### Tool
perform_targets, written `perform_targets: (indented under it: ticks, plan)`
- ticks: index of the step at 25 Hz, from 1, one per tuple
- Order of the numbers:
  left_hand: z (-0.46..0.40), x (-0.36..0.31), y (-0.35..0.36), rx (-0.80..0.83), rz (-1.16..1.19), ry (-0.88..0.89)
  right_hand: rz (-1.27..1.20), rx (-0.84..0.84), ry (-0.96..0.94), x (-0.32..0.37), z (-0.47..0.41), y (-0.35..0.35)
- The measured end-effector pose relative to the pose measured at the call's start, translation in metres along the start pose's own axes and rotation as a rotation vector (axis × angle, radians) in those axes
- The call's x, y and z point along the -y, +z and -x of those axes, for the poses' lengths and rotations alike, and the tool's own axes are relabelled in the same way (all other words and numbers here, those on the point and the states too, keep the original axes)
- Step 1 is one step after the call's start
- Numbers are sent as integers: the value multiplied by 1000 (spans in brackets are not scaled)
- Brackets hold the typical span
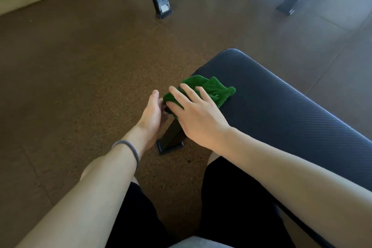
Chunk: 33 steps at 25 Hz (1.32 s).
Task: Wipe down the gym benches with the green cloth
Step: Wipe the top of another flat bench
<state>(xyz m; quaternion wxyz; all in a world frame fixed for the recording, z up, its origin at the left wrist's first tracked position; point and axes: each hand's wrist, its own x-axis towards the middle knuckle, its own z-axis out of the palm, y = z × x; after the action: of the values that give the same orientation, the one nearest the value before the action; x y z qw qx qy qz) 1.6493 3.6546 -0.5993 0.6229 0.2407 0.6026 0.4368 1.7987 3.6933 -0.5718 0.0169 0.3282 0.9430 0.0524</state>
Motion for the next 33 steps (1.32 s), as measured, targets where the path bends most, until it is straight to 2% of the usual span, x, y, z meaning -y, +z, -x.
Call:
perform_targets:
  ticks: [3, 7, 11, 13, 17, 19, 22, 25, 27, 29, 33]
  plan:
    - [6, 11, 1, -10, 14, -10, -3, -19, 16, -2, 24, 4]
    - [6, 7, 8, -30, -46, -18, 13, -36, -76, -17, 93, 5]
    - [5, 9, 5, -36, -13, -36, -50, -54, -121, -18, 14, 1]
    - [4, 7, 8, -131, -2, -62, -133, -50, -121, -16, -33, -7]
    - [-8, 10, 19, -302, -160, -63, -239, 34, 81, -44, -80, -19]
    - [-8, 11, 26, -316, -242, -64, -260, 2, 173, -72, -82, -20]
    - [-7, 11, 29, -309, -239, -70, -234, -120, 277, -117, -71, -8]
    - [-4, 9, 30, -313, -245, -81, -189, -134, 405, -117, -74, 1]
    - [-2, 5, 31, -323, -195, -88, -189, -171, 359, -89, -77, 0]
    - [0, 1, 31, -311, -121, -85, -258, -221, 235, -60, -65, -1]
    - [0, -2, 25, -267, -65, -85, -341, -235, 46, -44, -21, 1]
